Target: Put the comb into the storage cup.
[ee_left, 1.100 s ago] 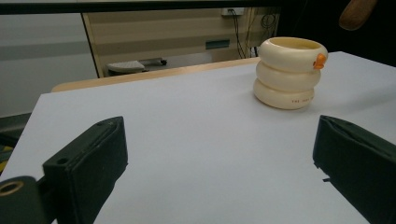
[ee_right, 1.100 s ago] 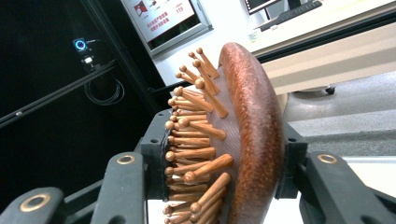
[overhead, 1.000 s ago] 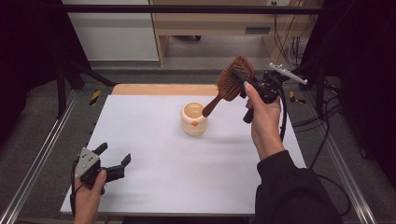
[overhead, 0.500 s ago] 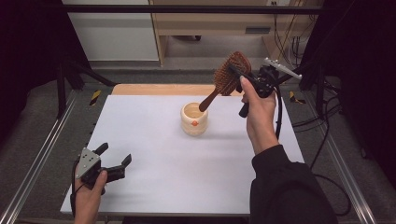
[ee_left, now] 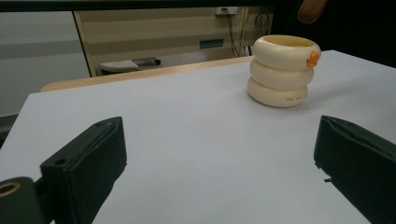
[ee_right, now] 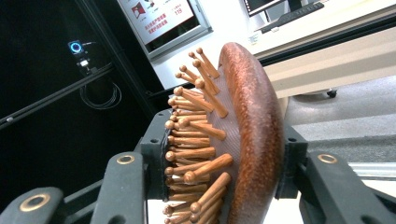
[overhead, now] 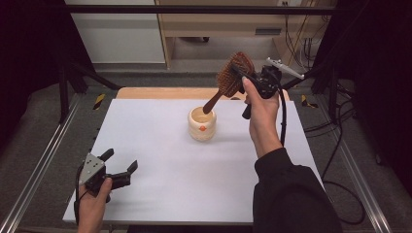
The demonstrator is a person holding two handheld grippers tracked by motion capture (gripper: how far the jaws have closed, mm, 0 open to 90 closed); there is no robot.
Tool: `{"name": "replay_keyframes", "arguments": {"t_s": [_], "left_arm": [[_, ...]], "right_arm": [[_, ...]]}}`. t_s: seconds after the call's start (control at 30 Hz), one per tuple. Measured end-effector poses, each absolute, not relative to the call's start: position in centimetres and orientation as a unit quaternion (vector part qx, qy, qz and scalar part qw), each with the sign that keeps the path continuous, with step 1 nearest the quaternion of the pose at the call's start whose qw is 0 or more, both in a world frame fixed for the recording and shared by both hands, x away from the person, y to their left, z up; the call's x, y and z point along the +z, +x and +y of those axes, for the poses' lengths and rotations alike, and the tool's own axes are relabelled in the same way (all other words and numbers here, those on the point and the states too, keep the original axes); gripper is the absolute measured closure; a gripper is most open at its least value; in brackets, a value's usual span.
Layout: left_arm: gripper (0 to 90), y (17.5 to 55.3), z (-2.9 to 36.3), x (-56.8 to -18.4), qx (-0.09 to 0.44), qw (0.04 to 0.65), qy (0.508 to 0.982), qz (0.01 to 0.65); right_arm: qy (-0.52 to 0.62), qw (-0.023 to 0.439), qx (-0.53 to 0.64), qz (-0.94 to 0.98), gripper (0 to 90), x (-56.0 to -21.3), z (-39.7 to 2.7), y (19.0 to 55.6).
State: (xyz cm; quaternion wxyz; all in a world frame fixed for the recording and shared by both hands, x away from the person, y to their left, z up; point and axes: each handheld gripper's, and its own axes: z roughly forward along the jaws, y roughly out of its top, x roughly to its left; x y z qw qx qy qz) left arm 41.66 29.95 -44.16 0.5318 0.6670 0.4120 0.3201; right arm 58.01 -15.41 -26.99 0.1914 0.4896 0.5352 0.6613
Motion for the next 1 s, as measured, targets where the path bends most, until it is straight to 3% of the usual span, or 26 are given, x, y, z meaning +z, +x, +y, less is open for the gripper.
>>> {"name": "replay_keyframes", "arguments": {"t_s": [1.0], "left_arm": [[2.9, 41.8, 30.1, -44.4, 0.323, 0.538, 0.662, 0.411]], "right_arm": [[0.474, 0.208, 0.653, 0.553, 51.2, -26.8, -13.9, 58.6]]}}
